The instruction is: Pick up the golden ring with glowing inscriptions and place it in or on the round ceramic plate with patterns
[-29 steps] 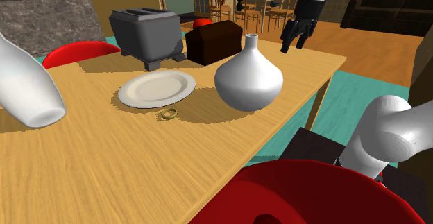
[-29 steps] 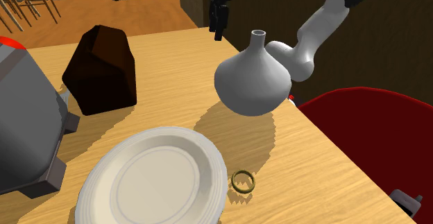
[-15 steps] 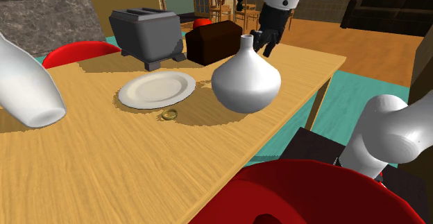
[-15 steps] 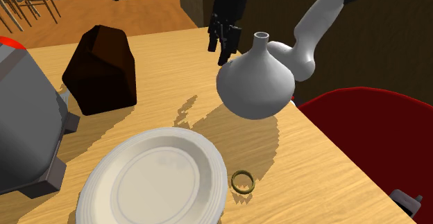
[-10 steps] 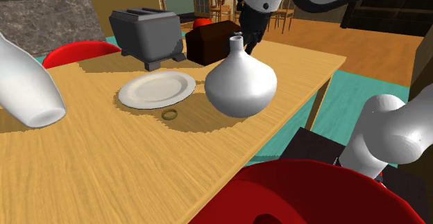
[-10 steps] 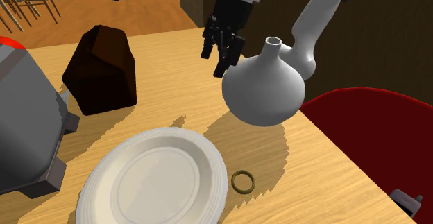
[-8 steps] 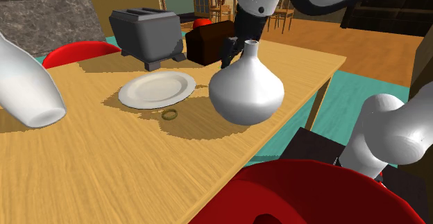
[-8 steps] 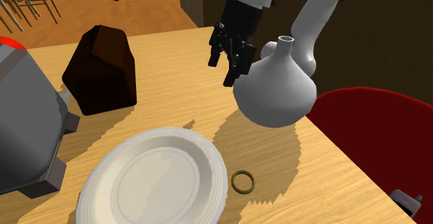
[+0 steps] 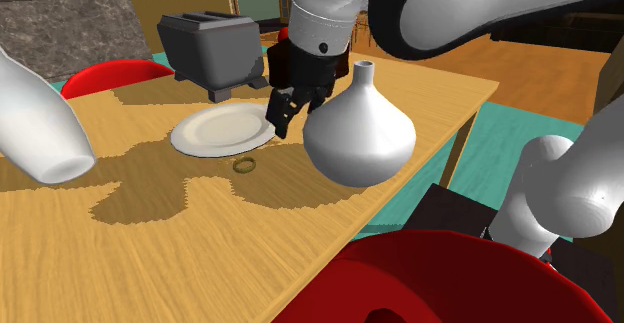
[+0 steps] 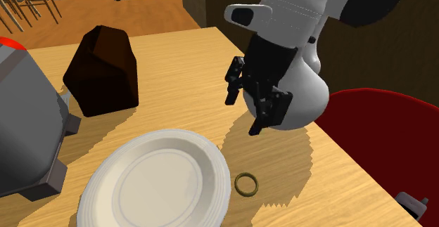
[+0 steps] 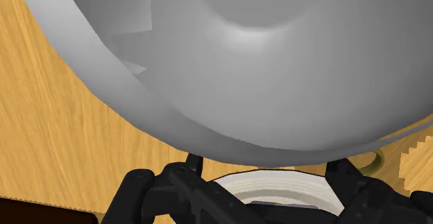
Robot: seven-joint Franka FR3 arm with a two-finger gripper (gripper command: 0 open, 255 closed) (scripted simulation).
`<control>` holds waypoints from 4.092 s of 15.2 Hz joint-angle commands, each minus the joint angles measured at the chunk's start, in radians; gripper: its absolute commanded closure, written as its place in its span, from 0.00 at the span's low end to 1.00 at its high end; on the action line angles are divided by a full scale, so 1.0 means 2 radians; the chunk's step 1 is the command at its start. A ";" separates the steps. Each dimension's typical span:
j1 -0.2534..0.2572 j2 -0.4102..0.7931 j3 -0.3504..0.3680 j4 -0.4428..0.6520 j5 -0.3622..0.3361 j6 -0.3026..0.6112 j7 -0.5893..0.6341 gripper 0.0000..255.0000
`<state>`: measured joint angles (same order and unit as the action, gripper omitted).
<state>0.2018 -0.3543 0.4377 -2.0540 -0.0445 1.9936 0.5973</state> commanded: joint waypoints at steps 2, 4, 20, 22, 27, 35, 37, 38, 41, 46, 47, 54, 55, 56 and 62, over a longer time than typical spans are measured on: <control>0.001 0.044 0.034 0.037 -0.027 0.006 0.032 0.00; 0.002 0.076 0.055 0.063 -0.050 0.009 0.054 0.00; 0.004 0.144 0.083 0.074 -0.107 0.051 0.099 0.00; 0.004 0.144 0.083 0.074 -0.107 0.051 0.099 0.00; 0.005 0.148 0.084 0.080 -0.110 0.048 0.101 1.00; 0.004 0.142 0.083 0.093 -0.104 0.032 0.093 1.00; 0.004 0.142 0.083 0.106 -0.102 0.020 0.089 1.00; 0.005 0.142 0.083 0.112 -0.101 0.013 0.087 1.00; 0.005 0.143 0.083 0.133 -0.099 -0.006 0.083 1.00; 0.005 0.147 0.084 0.170 -0.099 -0.040 0.076 1.00; 0.006 0.148 0.085 0.178 -0.099 -0.047 0.075 1.00; -0.012 0.199 0.067 0.241 -0.117 -0.057 0.035 1.00; -0.015 0.210 0.064 0.253 -0.121 -0.059 0.028 1.00; -0.018 0.222 0.061 0.267 -0.125 -0.060 0.021 1.00; -0.027 0.280 0.047 0.330 -0.144 -0.066 -0.010 1.00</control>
<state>0.1478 0.1919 0.5336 -1.4040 -0.3282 1.8581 0.5815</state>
